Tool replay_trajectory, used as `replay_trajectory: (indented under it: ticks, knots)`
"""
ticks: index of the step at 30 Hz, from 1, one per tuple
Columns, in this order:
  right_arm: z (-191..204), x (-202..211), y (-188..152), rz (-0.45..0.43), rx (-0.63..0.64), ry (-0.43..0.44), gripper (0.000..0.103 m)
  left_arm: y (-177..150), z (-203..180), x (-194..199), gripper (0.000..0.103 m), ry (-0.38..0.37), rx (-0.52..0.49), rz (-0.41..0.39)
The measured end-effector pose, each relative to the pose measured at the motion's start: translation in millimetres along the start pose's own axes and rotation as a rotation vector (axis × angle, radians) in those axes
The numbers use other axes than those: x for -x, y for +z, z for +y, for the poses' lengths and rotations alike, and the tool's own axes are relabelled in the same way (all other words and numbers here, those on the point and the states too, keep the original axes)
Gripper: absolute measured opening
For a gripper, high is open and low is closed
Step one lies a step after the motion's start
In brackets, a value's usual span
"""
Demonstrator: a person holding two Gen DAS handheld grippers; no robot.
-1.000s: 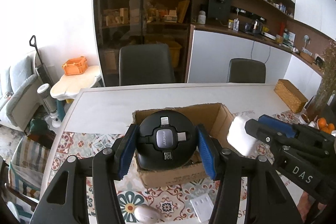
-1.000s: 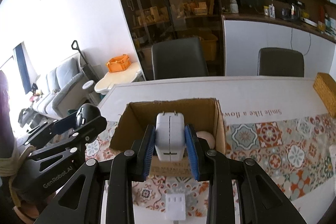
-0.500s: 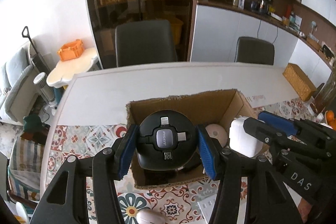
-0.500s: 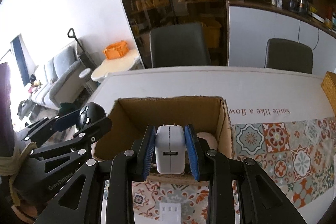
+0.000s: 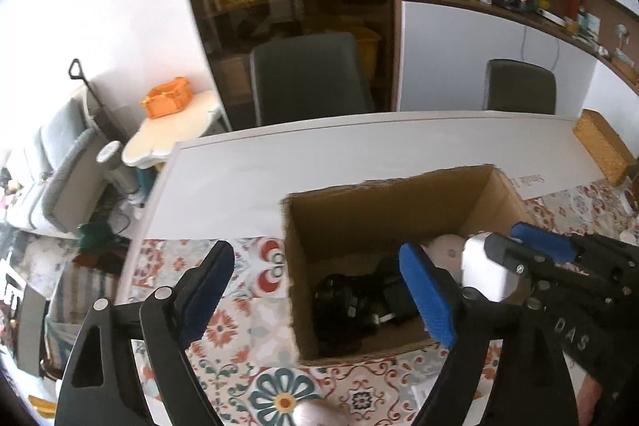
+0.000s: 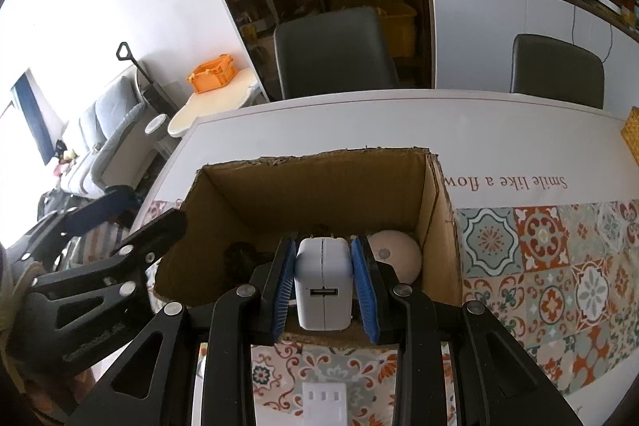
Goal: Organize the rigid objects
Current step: 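Open both grippers and withdraw them from the box, then move both tools toward the silver egg mouse and white power strip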
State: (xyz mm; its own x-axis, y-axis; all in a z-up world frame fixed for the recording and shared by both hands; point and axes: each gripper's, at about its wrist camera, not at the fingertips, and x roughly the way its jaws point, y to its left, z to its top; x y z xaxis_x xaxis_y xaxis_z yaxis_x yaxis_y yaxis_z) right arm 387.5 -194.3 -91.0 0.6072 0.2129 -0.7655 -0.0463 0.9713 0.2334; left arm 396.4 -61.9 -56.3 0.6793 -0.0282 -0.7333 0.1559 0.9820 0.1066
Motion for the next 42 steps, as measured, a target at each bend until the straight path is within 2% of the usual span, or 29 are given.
replay_trajectory:
  ticks: [2, 6, 9, 12, 17, 25, 33, 42]
  knots:
    - [1.6, -0.3, 0.5, 0.002, -0.005, -0.006, 0.030, -4.3, 6.1, 5.1, 0.089, 0.012, 0.017, -0.005]
    - [3.5, 4.4, 3.4, -0.014, -0.016, -0.052, 0.048, -12.5, 19.5, 13.6, 0.091, 0.027, 0.059, -0.011]
    - [7.4, 11.8, 2.6, -0.017, -0.024, -0.073, 0.049, -18.3, 26.1, 20.4, 0.095, 0.035, 0.075, -0.013]
    - [14.5, 21.0, -1.2, -0.022, -0.009, -0.124, 0.063, -26.0, 26.8, 31.2, 0.098, 0.049, 0.071, -0.032]
    - [25.1, 36.7, -12.5, -0.026, 0.028, -0.164, 0.065, -38.0, 29.4, 46.0, 0.101, 0.074, 0.067, -0.048]
    - [39.8, 50.8, -35.2, -0.033, 0.071, -0.149, 0.070, -58.1, 33.7, 62.6, 0.103, 0.115, 0.059, -0.055]
    - [39.3, 51.2, -60.5, 0.011, 0.067, -0.111, 0.072, -84.5, 37.3, 64.4, 0.103, 0.120, 0.090, -0.010]
    - [40.2, 36.4, -87.5, 0.084, 0.084, -0.102, 0.076, -112.9, 35.2, 53.6, 0.103, 0.128, 0.078, 0.064]
